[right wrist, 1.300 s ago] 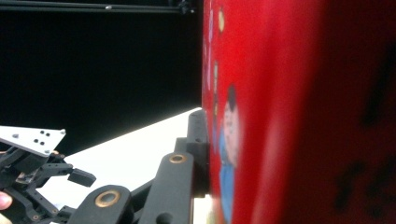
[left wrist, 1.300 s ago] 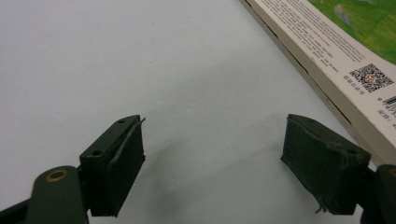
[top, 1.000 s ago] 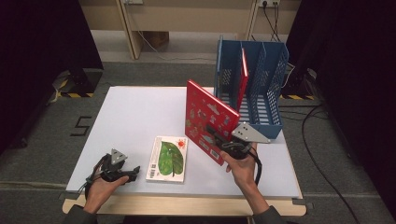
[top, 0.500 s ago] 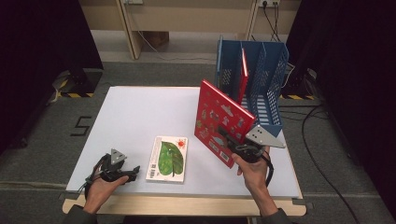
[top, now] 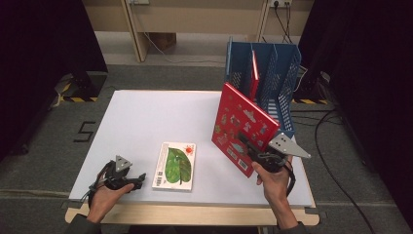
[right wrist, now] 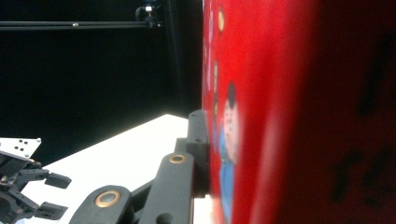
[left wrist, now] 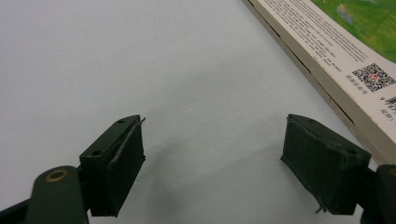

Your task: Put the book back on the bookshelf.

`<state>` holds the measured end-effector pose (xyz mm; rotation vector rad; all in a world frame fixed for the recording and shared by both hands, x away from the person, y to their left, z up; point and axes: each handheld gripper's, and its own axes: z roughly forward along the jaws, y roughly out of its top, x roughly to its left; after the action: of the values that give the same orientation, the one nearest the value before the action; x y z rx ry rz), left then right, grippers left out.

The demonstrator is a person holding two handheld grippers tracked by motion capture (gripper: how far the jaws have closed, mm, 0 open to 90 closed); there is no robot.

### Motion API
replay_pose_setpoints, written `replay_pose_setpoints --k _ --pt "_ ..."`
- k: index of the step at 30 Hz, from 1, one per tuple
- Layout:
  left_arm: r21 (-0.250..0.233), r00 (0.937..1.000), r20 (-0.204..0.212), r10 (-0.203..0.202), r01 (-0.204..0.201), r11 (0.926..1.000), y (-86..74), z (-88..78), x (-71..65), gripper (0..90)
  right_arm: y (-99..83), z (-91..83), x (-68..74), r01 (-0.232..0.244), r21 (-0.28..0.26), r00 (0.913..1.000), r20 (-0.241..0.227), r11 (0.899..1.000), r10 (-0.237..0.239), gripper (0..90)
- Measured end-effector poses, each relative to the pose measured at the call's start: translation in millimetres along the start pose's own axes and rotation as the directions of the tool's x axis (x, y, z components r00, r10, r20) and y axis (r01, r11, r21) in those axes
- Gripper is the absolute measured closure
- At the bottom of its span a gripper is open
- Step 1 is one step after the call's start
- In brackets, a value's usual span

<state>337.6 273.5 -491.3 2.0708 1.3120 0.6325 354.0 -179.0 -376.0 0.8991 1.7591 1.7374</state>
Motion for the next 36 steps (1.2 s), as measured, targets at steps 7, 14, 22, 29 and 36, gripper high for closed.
replay_pose_setpoints --k 7,14,22,29,36 --pt "-0.002 1.0 -0.001 -0.003 0.003 1.0 0.0 -0.6 0.1 20.0 2.2 -7.1 -7.2 -0.001 -0.001 0.9996 0.028 1.0 0.001 79.7" --pt "-0.003 1.0 -0.001 -0.003 0.003 1.0 -0.1 -0.2 0.2 20.0 6.2 -16.5 -13.1 -0.006 -0.014 0.9985 0.054 1.0 0.007 79.7" --pt "-0.002 1.0 -0.003 0.001 -0.001 1.0 0.1 0.3 0.0 20.0 15.2 -30.4 -23.7 0.0 -0.041 0.9951 0.099 0.999 0.004 79.7" --pt "0.001 1.0 -0.001 -0.002 0.002 1.0 -0.2 1.0 -0.6 20.0 23.0 -41.8 -33.3 -0.013 -0.059 0.9903 0.138 0.998 0.021 79.7" --pt "0.003 1.0 -0.002 0.002 -0.002 1.0 0.3 1.0 0.0 20.0 25.8 -47.2 -42.0 -0.008 -0.062 0.9837 0.179 0.998 0.019 79.7"
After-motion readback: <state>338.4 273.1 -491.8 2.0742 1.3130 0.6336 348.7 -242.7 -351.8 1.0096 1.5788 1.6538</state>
